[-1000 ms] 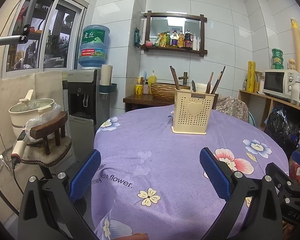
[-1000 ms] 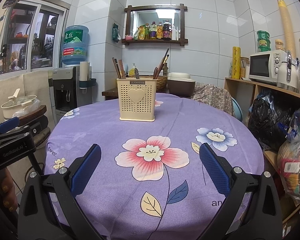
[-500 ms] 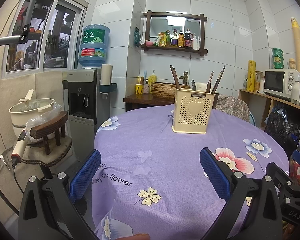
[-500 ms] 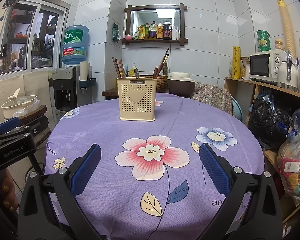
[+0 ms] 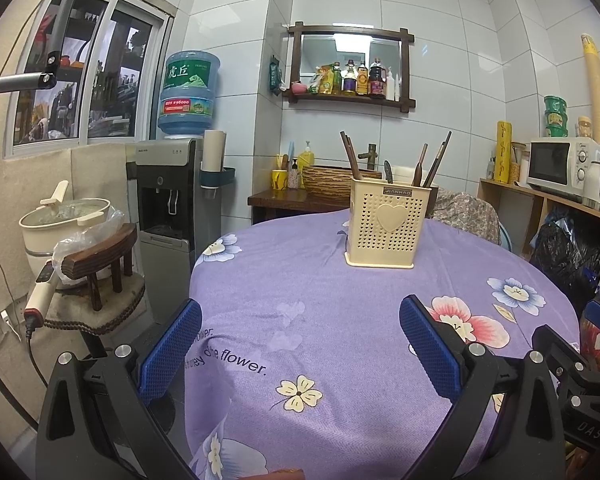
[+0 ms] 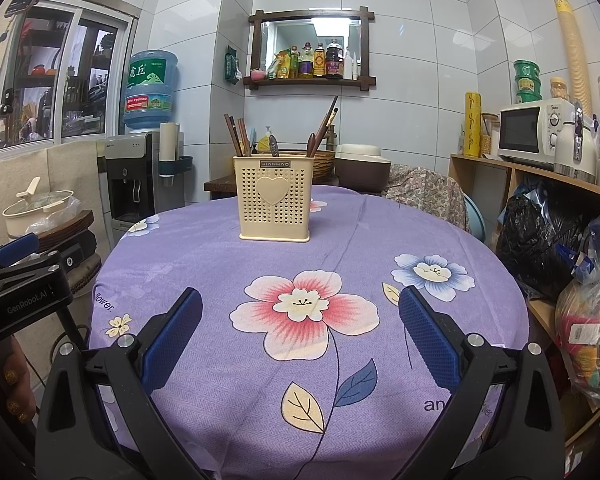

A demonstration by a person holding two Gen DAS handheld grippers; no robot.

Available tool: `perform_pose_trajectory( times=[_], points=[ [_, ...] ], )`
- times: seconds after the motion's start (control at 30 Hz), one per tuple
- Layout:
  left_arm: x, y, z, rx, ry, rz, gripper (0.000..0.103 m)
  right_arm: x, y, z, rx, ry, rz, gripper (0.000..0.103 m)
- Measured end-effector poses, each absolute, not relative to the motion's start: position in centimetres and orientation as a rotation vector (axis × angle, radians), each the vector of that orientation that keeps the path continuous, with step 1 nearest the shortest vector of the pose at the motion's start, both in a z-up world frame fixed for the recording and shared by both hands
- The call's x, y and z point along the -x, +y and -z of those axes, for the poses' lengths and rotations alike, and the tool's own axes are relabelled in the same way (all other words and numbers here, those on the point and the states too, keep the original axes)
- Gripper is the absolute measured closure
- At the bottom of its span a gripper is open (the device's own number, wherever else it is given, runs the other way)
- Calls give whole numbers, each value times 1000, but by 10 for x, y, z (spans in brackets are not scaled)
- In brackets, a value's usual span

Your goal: Organize utensils

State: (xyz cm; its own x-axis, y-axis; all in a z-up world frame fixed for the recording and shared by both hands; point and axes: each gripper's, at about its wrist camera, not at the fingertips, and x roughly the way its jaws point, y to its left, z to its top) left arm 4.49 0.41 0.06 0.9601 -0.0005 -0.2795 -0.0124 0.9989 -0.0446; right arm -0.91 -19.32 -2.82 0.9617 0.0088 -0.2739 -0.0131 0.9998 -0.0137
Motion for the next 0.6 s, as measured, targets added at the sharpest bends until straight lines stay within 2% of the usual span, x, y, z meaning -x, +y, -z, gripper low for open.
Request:
perform_pose_trajectory(
  times=[0.6],
  points=[
    [-43,5,-1,43,280,-7,5,9,-193,31,13,279,-12,6]
  ],
)
